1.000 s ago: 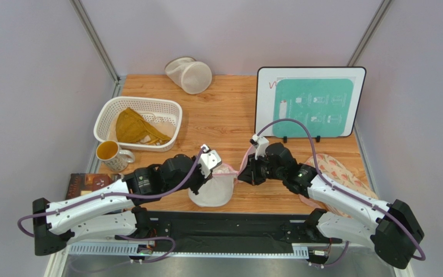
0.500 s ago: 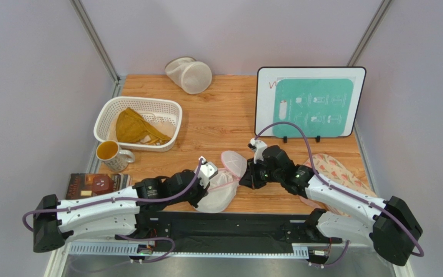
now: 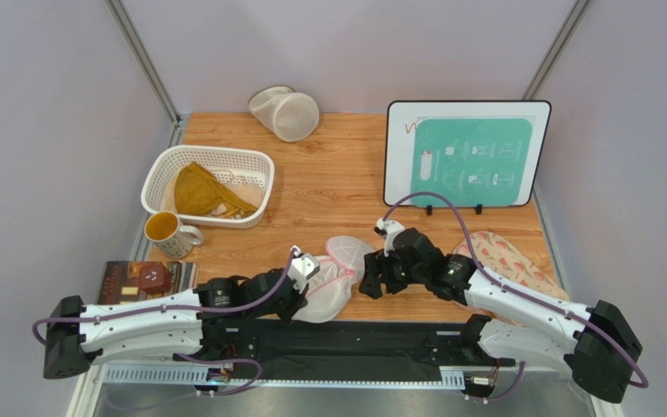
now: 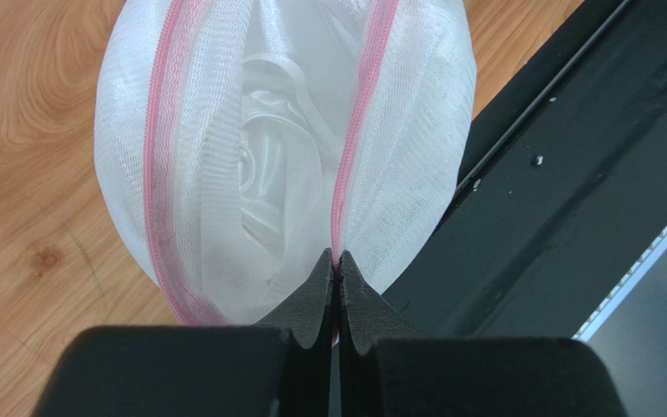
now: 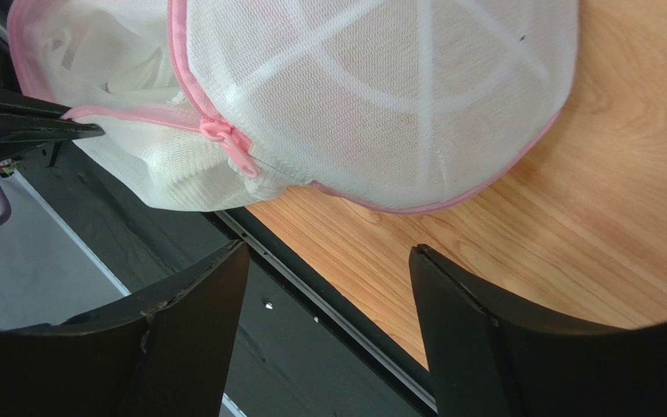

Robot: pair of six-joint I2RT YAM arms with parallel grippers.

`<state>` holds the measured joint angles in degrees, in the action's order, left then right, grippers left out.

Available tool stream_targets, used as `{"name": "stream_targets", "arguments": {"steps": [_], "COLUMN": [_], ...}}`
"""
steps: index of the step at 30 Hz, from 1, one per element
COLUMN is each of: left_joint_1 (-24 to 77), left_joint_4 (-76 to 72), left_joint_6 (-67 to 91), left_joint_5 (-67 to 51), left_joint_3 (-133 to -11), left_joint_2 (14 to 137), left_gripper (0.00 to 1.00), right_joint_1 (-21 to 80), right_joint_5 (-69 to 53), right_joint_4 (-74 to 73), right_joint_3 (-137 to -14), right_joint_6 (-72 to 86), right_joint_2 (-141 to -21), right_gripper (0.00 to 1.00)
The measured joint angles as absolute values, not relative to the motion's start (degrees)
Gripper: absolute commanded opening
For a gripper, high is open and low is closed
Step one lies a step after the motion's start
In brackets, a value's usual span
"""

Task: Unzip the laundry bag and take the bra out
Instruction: Unzip the laundry bag at the center of the board, then pick up the bra from the laundry bag.

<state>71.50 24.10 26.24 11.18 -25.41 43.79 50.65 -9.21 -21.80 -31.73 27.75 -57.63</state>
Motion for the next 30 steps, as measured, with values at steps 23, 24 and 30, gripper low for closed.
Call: {"name": "stream_targets", "arguments": {"steps": [23,24,30], "left_joint_1": [71.6,71.6,71.6], "left_joint_4": [29.4,29.4,28.4], "left_joint_6": [26.3,26.2,25.2], "left_joint_5": [15.5,15.9,19.5], "left_joint_3": [-37.4,-38.9,-45.6], "left_joint_2": [38.5,38.9,46.0], "left_gripper": [0.92,0.91,0.76], "right_joint_1": [62.1,62.1,62.1], "right_joint_5": [3.4,3.6,5.2], "right_joint_4": [-30.6,-30.6,-30.7], "right_joint_3": [-49.2,-49.1,-46.0], "right_joint_6": [28.4,28.5,29.9], "right_joint_2": [-56.8,-56.7,-53.2], "right_gripper": [0.74,0.74,0.73]}}
